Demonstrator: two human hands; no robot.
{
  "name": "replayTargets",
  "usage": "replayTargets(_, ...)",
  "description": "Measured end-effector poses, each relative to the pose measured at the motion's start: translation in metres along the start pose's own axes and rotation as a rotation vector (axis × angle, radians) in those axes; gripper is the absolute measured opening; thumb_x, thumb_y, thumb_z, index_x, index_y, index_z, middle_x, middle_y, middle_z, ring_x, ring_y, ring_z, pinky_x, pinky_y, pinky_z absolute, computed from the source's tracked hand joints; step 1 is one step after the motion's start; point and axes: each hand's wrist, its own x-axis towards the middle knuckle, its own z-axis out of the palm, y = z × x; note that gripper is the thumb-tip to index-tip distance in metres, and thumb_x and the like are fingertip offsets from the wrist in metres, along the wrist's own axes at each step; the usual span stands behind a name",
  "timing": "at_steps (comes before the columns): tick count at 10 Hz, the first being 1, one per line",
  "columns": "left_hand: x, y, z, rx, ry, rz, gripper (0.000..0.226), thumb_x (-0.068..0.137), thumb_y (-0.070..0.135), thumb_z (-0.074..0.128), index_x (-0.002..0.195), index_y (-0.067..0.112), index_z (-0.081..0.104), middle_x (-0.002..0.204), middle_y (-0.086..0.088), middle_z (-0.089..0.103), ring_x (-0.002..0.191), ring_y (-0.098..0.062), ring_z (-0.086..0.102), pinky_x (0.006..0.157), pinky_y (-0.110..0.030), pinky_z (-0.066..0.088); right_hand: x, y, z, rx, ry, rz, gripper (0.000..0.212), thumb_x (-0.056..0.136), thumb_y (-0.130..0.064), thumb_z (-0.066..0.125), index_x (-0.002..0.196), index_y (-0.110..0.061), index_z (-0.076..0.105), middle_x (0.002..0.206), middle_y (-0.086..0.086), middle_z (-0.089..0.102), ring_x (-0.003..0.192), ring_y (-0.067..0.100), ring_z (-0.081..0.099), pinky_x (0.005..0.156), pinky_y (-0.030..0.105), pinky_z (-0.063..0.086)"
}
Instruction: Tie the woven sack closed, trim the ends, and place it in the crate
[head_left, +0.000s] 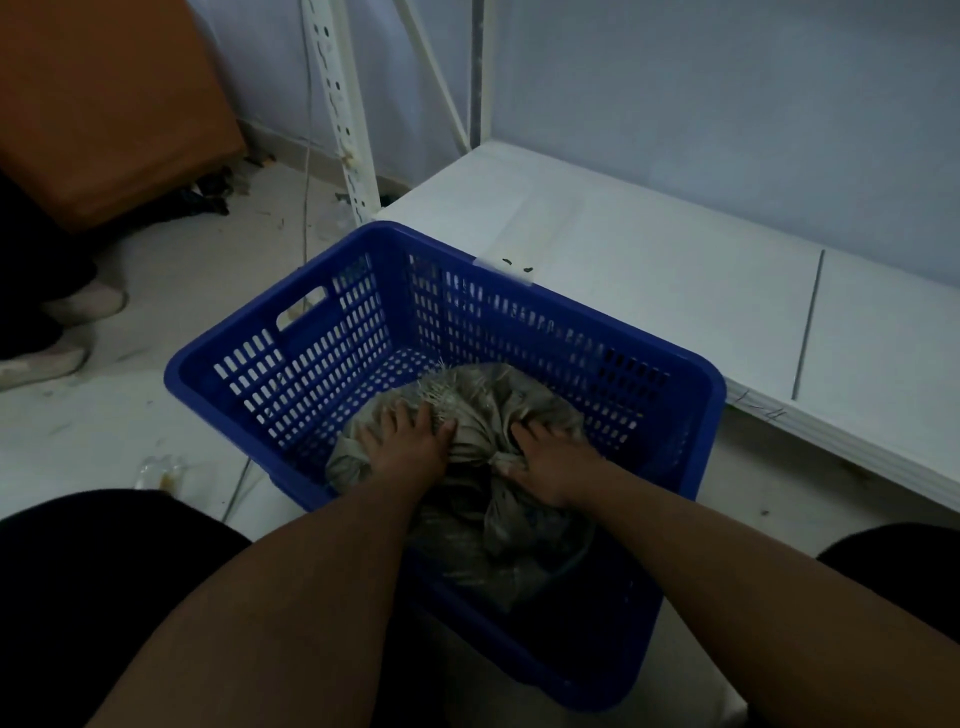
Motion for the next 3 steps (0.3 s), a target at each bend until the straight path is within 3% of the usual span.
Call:
replayTargets(1, 0.003, 0.001, -0.004, -0.02, 0.007, -0.022, 0.071, 0.098, 0.064, 0.017, 0.157, 0.026, 0.004, 0.165, -0.011, -0.003, 0.152, -0.032, -0.004, 0.118, -0.059, -0.001, -0.002, -0.003, -0.007, 0.027, -0.026, 0.008, 0.086, 0.096, -0.073, 0.023, 0.162, -0.024, -0.003, 0.17, 0.006, -0.001, 0.155, 0.032, 0.005, 0.124, 0.051, 0.013)
replayTargets(3, 0.004, 0.026, -0.043, 0.073, 0.128, 0.069, 0.073, 0.1, 0.043, 0.035, 0.157, 0.026, -0.008, 0.165, -0.014, -0.009, 0.151, -0.034, -0.007, 0.118, -0.062, -0.002, -0.01, -0.003, -0.045, 0.095, 0.111, -0.015, 0.075, 0.101, -0.063, 0.028, 0.16, -0.018, 0.015, 0.165, 0.013, 0.021, 0.151, 0.034, 0.018, 0.12, 0.052, 0.025)
